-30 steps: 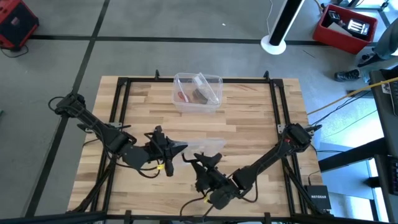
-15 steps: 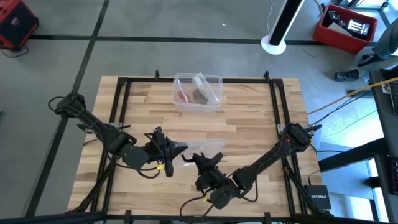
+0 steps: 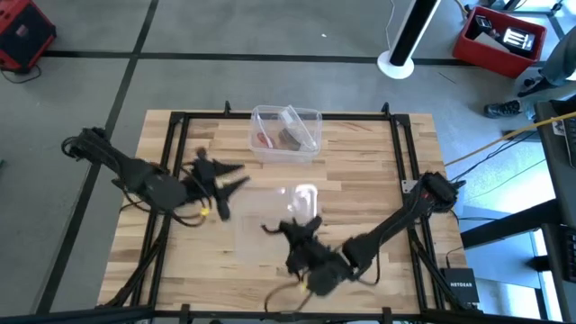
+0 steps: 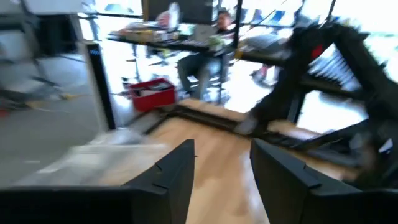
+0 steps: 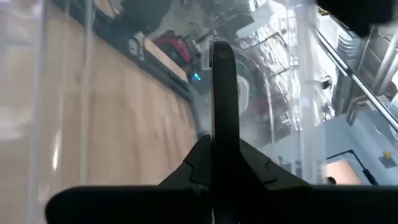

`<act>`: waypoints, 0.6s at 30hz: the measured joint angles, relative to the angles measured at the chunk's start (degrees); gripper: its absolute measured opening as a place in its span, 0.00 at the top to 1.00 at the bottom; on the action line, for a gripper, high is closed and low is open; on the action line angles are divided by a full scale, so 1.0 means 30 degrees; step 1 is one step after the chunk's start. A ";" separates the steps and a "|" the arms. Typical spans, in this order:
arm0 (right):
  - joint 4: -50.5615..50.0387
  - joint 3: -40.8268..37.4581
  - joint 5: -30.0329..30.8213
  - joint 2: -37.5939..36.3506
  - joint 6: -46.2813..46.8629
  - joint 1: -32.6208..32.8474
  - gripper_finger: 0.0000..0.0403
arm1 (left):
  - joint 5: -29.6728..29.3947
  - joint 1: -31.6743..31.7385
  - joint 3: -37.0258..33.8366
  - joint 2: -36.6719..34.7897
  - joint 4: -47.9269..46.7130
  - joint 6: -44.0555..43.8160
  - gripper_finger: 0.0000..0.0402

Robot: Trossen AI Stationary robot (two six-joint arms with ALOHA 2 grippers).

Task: Roll bandage
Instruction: Close the container

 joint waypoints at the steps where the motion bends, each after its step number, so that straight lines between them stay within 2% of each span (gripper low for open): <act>1: -0.0542 0.0000 -0.0210 -0.0387 -0.0007 -0.0274 0.92 | -0.0483 0.0004 -0.0005 -0.0703 -0.1131 0.0197 0.62; 5: -0.3685 0.0022 -0.1212 -0.1902 0.0023 -0.2181 0.92 | -0.1912 0.0004 -0.0022 -0.3093 -0.5821 -0.1028 0.62; 10: -0.6763 0.0036 -0.5585 -0.4030 0.0072 -0.6166 0.92 | -0.2024 0.0011 -0.0033 -0.4672 -1.0470 -0.4163 0.61; 18: -0.7799 0.0030 -1.2990 -0.4476 -0.1762 -1.3720 0.92 | -0.2069 0.0004 -0.0961 -0.4555 -1.1532 -0.5522 0.61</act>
